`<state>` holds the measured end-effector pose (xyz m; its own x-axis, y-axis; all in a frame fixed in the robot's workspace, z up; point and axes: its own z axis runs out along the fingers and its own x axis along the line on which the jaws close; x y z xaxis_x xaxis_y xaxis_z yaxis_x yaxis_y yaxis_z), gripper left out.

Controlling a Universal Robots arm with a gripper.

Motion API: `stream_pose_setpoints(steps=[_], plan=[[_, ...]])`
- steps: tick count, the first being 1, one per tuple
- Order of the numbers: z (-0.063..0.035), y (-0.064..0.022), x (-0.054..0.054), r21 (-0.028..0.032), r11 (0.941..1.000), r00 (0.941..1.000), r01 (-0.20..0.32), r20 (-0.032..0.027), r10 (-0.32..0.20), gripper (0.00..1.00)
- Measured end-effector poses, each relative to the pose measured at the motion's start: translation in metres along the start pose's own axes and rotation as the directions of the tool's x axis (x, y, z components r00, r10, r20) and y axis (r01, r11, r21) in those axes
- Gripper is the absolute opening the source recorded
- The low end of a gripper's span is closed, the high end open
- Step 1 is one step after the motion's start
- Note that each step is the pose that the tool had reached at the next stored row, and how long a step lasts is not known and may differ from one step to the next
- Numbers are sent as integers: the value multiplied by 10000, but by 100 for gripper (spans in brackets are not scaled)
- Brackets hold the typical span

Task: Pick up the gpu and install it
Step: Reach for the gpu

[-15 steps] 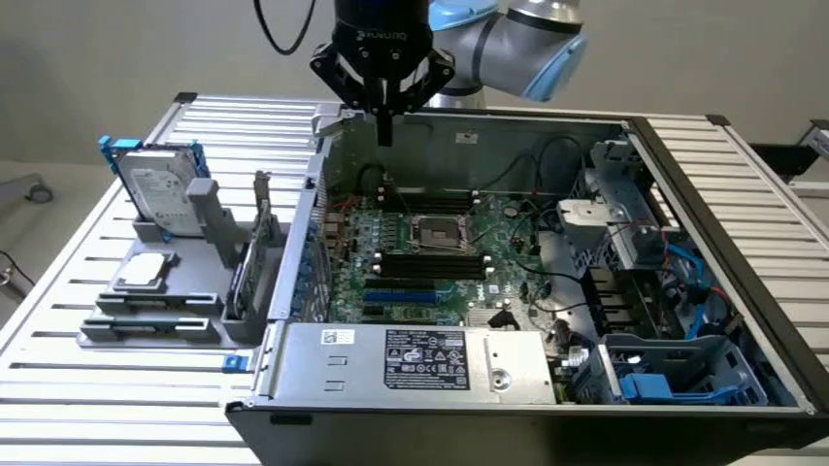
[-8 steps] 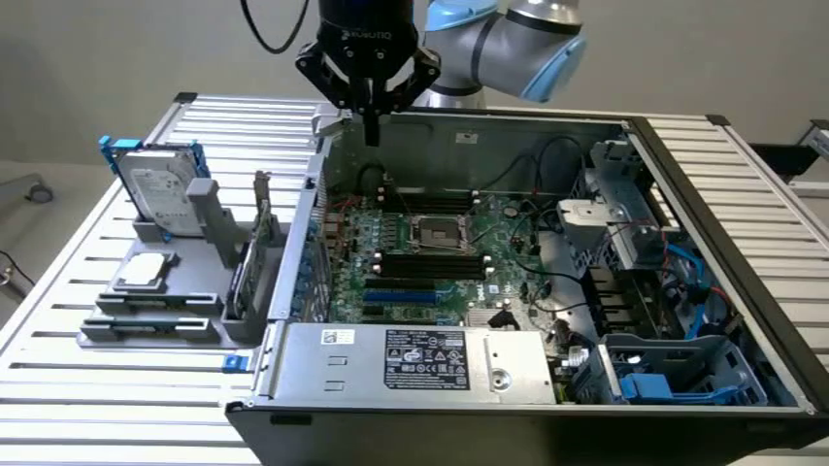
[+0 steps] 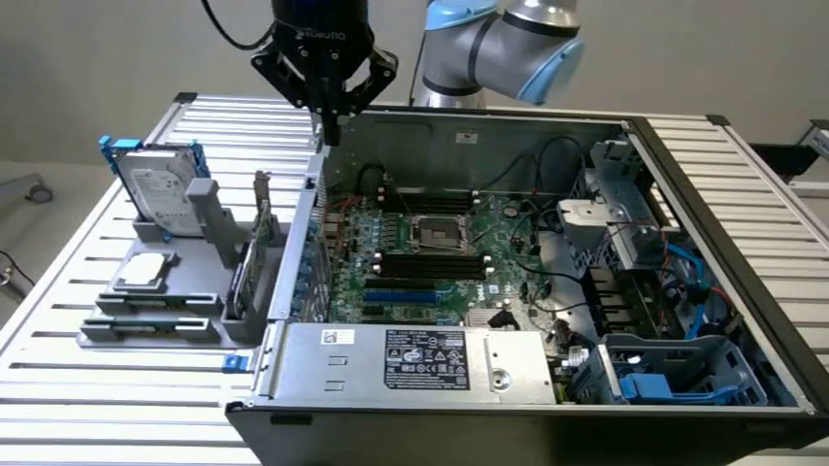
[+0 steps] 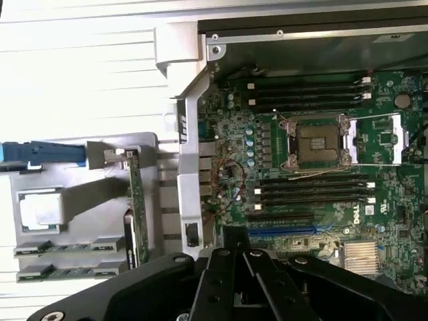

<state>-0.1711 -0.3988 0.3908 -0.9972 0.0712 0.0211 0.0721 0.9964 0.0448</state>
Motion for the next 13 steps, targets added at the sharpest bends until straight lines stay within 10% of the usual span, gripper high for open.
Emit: stream_pose_setpoints(steps=[3, 13], plan=[[18, -10, 127, 19, 10000, 9999, -4, -100, 4, 11], [134, -50, 580, 89, 10000, 9999, -7, -108, 8, 11]])
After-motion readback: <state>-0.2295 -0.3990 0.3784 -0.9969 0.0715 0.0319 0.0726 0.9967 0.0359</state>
